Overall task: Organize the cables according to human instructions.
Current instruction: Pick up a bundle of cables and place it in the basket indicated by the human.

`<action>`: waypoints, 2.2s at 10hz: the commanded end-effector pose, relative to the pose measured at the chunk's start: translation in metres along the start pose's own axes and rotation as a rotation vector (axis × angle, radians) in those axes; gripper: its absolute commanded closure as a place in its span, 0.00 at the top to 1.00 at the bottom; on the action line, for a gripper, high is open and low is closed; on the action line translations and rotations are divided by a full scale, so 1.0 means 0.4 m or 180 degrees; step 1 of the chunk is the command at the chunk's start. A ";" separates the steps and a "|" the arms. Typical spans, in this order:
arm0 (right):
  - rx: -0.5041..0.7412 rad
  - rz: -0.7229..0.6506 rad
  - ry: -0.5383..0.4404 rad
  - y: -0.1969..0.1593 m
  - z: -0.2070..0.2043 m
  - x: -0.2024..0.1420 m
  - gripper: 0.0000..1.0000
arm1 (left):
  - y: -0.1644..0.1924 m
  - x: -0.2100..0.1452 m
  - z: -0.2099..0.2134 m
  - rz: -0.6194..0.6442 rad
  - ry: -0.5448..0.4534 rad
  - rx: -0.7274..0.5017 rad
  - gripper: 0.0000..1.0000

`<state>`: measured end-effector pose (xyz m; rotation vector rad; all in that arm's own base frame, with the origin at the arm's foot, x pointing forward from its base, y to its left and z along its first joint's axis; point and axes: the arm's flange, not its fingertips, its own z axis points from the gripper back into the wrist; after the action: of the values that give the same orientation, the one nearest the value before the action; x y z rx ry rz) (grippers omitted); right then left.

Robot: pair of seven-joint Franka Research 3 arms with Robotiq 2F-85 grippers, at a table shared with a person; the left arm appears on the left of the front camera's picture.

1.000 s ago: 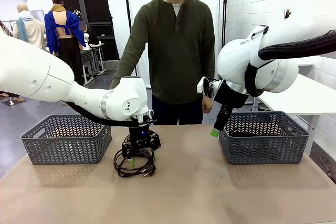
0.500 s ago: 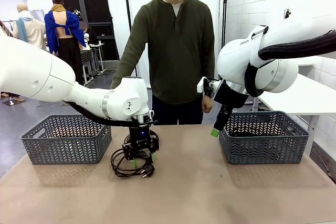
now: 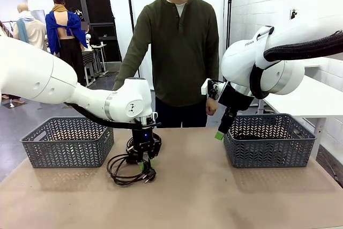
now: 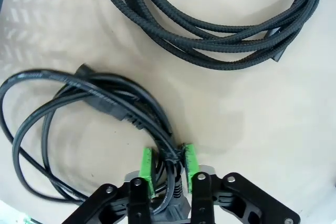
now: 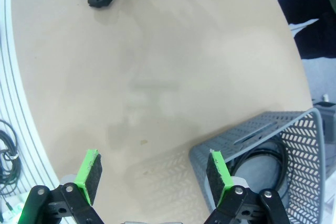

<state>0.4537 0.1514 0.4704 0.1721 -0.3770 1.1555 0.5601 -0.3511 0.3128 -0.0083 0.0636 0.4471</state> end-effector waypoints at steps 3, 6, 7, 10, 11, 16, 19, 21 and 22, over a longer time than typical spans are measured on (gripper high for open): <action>-0.0013 -0.0010 -0.0012 -0.001 -0.002 -0.001 1.00 | 0.007 0.017 -0.009 -0.0069 -0.0153 0.0041 0.00; -0.0013 -0.0010 -0.0012 -0.001 -0.002 -0.001 1.00 | 0.014 0.004 0.018 -0.0036 -0.0338 0.0037 0.00; -0.0013 -0.0010 -0.0012 -0.001 -0.002 -0.001 1.00 | 0.014 -0.011 0.054 -0.0011 -0.0357 -0.0071 0.00; -0.0013 -0.0010 -0.0012 -0.001 -0.002 -0.001 1.00 | -0.007 -0.071 0.177 -0.0121 -0.0269 -0.0059 0.00; -0.0013 -0.0010 -0.0012 -0.001 -0.002 -0.001 1.00 | -0.016 -0.089 0.213 -0.0195 -0.0228 0.0037 0.00; -0.0013 -0.0010 -0.0012 -0.001 -0.002 -0.001 1.00 | -0.030 -0.130 0.397 -0.1051 -0.0196 0.0366 0.00; -0.0013 -0.0010 -0.0012 -0.001 -0.002 -0.001 1.00 | 0.056 -0.095 0.487 -0.1327 -0.0374 0.0384 0.00; -0.0013 -0.0010 -0.0012 -0.001 -0.002 -0.001 1.00 | 0.138 -0.075 0.532 -0.1422 -0.0437 0.0321 0.00; -0.0013 -0.0010 -0.0012 -0.001 -0.002 -0.001 1.00 | 0.189 -0.062 0.550 -0.1518 -0.0408 0.0269 0.00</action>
<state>0.4538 0.1510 0.4707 0.1717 -0.3775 1.1548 0.5344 -0.3119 0.5379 0.1023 -0.0362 0.0014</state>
